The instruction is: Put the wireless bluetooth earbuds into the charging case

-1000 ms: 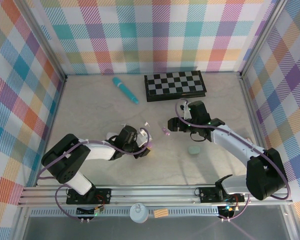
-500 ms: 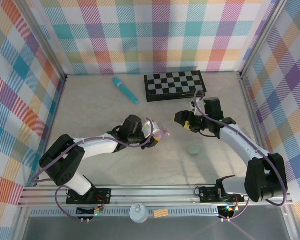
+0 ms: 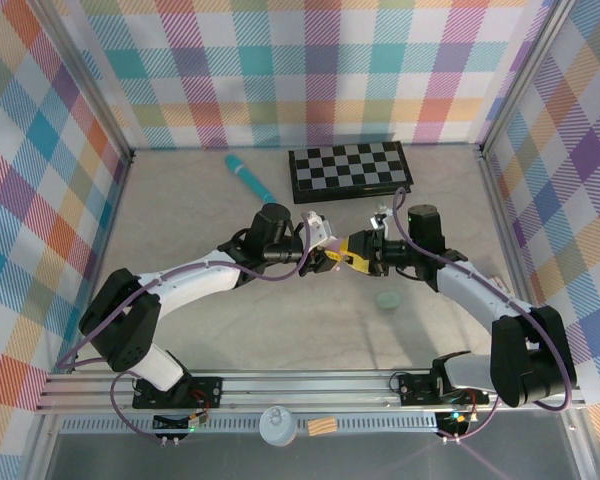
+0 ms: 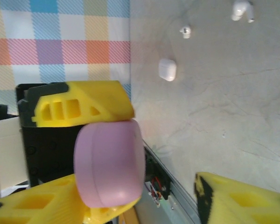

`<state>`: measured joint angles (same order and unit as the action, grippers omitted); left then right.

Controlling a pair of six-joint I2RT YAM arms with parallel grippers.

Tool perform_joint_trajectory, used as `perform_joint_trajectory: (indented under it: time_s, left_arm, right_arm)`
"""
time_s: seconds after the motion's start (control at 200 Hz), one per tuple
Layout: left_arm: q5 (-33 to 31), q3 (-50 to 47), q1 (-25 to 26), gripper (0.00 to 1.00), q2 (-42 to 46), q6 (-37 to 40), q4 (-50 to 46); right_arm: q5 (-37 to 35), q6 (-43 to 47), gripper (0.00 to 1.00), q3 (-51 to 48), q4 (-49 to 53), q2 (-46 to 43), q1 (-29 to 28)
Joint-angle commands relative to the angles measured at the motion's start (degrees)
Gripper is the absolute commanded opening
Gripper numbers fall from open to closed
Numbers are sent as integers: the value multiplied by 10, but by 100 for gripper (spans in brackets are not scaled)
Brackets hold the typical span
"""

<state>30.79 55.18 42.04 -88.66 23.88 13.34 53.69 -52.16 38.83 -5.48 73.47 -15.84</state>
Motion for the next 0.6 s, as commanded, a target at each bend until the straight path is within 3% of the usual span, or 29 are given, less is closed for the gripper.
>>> perform_joint_trajectory:
  time_s: [0.0, 0.175, 0.235, 0.285, 0.33, 0.435, 0.51, 0.595]
  left_arm:
    - [41, 13, 9, 35, 1, 14, -3]
    - [42, 8, 9, 35, 7, 16, -10]
    - [42, 7, 9, 35, 10, 17, -14]
    - [40, 3, 9, 38, 14, 16, -12]
    - [35, -2, 9, 50, 17, 6, 2]
    - [27, -44, 8, 76, 31, -42, 108]
    - [26, -83, 1, 83, 40, -98, 219]
    - [37, -119, -18, 83, 41, -170, 349]
  right_arm:
    - [22, -43, 51, -9, -60, 2, -4]
    - [25, -41, 24, -4, -55, 4, -3]
    - [23, -38, 19, -2, -51, 4, -4]
    - [24, -41, 18, -2, -55, 4, -3]
    - [25, -50, 18, -3, -65, 4, -3]
    - [36, -94, 14, -4, -116, 11, -1]
    - [67, -165, 14, -7, -203, 35, 0]
    - [79, -259, 13, -8, -336, 64, 0]
